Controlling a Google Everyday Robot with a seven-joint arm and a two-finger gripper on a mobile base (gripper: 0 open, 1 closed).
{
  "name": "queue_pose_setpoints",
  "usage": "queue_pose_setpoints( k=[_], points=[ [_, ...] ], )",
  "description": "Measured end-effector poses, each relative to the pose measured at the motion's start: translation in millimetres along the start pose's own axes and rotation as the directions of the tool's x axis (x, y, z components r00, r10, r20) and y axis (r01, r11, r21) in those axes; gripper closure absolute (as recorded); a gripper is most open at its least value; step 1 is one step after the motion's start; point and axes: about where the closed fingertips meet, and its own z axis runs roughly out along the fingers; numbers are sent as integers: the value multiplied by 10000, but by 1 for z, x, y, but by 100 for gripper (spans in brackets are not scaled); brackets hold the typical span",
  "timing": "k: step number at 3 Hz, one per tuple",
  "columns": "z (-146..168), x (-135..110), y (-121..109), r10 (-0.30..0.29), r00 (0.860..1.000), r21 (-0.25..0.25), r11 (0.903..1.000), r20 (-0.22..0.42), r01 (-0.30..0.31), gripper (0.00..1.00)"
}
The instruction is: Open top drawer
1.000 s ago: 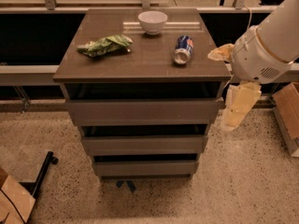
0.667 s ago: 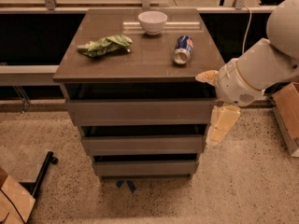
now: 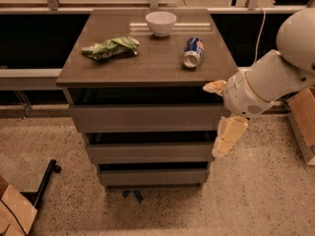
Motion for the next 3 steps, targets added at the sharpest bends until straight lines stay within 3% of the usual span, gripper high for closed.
queue_pose_setpoints(
  k=[1, 3],
  points=[
    [32, 2, -8, 150, 9986, -171, 9998, 499, -142, 0],
    [85, 28, -41, 605, 9922, -487, 9973, 1087, -555, 0]
  ],
)
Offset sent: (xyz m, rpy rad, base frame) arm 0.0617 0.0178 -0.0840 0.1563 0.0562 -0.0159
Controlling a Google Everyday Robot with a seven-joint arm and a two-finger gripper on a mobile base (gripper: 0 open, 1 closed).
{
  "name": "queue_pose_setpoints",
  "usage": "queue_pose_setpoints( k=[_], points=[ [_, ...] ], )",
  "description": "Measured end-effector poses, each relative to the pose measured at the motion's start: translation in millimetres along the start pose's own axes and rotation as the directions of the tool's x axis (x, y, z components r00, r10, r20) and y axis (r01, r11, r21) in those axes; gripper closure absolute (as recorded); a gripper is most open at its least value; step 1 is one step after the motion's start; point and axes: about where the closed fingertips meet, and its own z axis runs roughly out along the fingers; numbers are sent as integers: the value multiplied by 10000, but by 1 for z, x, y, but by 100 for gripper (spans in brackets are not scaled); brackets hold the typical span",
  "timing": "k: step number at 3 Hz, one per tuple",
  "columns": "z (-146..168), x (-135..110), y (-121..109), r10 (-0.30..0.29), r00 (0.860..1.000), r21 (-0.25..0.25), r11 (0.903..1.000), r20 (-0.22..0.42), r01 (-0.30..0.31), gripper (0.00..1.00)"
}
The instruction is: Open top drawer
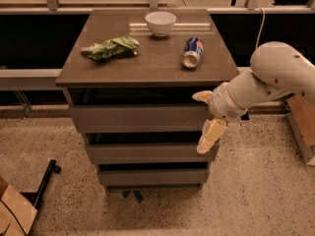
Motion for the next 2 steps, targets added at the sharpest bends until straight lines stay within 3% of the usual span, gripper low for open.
queue_pose_setpoints(
  k=[2],
  points=[
    [31, 31, -48, 178, 9998, -176, 9997, 84, -176, 0]
  ],
)
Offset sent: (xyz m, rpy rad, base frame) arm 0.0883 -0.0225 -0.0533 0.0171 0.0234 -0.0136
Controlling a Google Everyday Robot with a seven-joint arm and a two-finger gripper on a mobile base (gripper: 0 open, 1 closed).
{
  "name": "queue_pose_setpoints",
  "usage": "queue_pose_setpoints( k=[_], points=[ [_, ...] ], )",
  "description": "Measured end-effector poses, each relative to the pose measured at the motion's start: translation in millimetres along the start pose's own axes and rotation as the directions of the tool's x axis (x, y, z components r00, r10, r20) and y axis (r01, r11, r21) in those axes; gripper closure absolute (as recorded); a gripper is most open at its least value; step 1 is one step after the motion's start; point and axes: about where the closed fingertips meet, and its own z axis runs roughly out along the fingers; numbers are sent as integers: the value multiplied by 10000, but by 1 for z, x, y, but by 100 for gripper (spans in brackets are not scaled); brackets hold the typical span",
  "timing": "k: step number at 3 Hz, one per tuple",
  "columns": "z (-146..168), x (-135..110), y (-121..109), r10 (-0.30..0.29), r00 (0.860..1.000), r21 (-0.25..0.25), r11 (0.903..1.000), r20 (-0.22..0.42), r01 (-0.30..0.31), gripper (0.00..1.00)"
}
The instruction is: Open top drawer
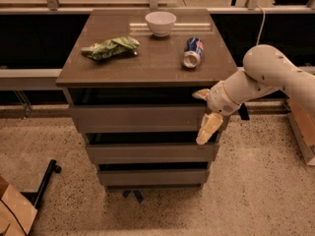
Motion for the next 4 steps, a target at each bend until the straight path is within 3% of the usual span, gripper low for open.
queue_pose_setpoints(
  k=[2, 3, 4],
  points=[
    [41, 40, -46, 373, 9993, -428, 9984, -89, -377, 0],
    [41, 40, -45, 374, 9993, -429, 9984, -89, -377, 0],
    [47, 40, -17, 511, 9984, -772, 9956, -241, -528, 19]
  ],
)
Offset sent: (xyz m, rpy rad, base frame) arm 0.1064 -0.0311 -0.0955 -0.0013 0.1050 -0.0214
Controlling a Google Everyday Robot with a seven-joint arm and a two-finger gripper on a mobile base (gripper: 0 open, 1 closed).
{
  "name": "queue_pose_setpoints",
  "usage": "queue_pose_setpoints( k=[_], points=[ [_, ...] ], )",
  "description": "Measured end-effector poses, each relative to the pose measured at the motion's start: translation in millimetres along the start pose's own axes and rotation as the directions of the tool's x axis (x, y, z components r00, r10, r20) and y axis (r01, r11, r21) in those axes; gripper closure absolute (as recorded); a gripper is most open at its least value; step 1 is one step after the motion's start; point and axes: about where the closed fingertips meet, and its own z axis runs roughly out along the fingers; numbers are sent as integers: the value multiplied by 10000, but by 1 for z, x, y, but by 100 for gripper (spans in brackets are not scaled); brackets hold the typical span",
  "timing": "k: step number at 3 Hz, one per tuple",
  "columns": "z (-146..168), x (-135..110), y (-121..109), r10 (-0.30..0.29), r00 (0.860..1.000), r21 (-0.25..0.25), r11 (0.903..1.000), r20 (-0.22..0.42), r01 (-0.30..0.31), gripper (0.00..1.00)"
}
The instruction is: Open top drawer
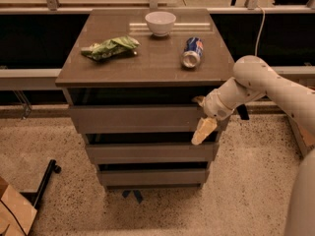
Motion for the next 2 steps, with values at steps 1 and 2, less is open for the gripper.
queue_pose_setpoints(
  k=[1, 2],
  points=[
    [0, 1, 13, 122, 9999, -93, 9999, -80, -123, 43],
    [0, 1, 13, 122, 9999, -93, 9999, -80, -123, 65]
  ],
)
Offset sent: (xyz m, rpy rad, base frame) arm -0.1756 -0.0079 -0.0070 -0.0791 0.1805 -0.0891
